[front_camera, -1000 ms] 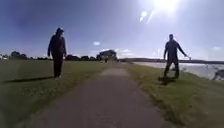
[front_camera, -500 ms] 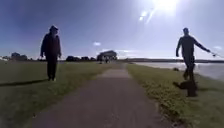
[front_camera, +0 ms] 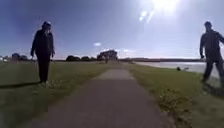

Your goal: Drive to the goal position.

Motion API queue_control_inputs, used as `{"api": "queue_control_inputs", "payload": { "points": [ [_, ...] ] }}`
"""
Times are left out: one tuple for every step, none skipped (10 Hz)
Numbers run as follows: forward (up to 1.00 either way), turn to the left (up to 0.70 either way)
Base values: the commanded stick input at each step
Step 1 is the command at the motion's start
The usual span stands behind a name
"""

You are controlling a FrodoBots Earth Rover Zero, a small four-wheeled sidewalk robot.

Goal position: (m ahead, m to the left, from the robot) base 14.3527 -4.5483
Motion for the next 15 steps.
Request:
{"api": "queue_control_inputs", "payload": {
  "points": [
    [0.7, 0.0],
    [0.7, 0.0],
    [0.7, 0.0],
    [0.7, 0.0],
    [0.7, 0.0],
    [0.7, 0.0],
    [0.7, 0.0],
    [0.7, 0.0],
    [0.7, 0.0],
    [0.7, 0.0],
    [0.7, 0.0],
    [0.7, -0.06],
    [0.7, -0.26],
    [0.7, 0.0],
    [0.7, 0.0]
  ]
}}
